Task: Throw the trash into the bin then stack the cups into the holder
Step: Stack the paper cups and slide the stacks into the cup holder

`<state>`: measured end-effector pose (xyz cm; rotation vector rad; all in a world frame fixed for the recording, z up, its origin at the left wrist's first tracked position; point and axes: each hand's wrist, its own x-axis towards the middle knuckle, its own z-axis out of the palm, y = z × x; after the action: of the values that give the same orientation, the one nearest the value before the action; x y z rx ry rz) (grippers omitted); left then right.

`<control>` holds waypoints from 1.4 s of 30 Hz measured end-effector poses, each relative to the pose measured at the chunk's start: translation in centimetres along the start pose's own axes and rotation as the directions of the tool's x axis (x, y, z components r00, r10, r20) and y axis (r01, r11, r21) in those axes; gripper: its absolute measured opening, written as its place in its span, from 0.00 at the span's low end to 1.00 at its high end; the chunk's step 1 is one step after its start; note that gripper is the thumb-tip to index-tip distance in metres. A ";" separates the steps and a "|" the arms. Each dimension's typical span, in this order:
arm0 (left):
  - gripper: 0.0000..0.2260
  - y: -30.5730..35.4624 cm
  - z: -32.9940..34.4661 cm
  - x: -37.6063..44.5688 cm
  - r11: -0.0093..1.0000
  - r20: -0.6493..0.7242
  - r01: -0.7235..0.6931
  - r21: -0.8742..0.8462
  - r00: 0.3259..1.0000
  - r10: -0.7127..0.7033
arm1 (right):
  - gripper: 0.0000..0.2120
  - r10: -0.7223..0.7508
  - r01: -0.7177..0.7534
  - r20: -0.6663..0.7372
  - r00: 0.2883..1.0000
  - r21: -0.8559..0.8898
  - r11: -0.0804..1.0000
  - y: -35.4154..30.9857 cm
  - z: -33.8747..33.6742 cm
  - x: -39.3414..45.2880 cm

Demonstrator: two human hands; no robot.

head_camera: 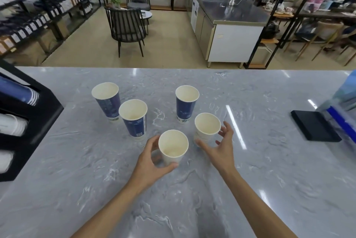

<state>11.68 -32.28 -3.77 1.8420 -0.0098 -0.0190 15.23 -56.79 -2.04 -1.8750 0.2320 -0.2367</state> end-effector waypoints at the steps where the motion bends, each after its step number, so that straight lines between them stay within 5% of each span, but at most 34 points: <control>1: 0.44 0.2 0.0 -0.1 1.000 -0.007 -0.011 0.014 1.000 0.011 | 0.56 -0.017 0.017 0.027 0.999 0.012 1.000 0.0 0.0 0.4; 7: 0.39 1.3 0.1 -0.2 1.000 -0.035 -0.019 0.015 0.999 0.019 | 0.45 -0.124 0.122 0.080 0.989 0.018 0.992 -1.5 -0.2 0.8; 13: 0.37 1.5 -0.4 -0.2 1.000 -0.052 -0.030 -0.006 0.998 0.029 | 0.43 -0.244 0.240 0.017 0.970 0.120 0.963 -7.5 -1.6 -0.7; 22: 0.36 1.7 -1.3 -1.0 0.999 -0.051 -0.031 -0.042 0.998 0.029 | 0.40 -0.362 0.320 0.207 0.909 0.209 0.924 -11.0 0.4 -3.2; 42: 0.35 0.5 -9.0 -3.5 0.999 -0.249 -0.029 0.023 0.968 0.033 | 0.40 -0.237 0.248 0.615 0.752 0.068 0.966 -9.0 10.4 -6.5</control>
<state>8.40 -23.69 -0.89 1.8519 0.1382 0.2361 12.22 -42.76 3.00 -1.8942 -0.4721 0.2207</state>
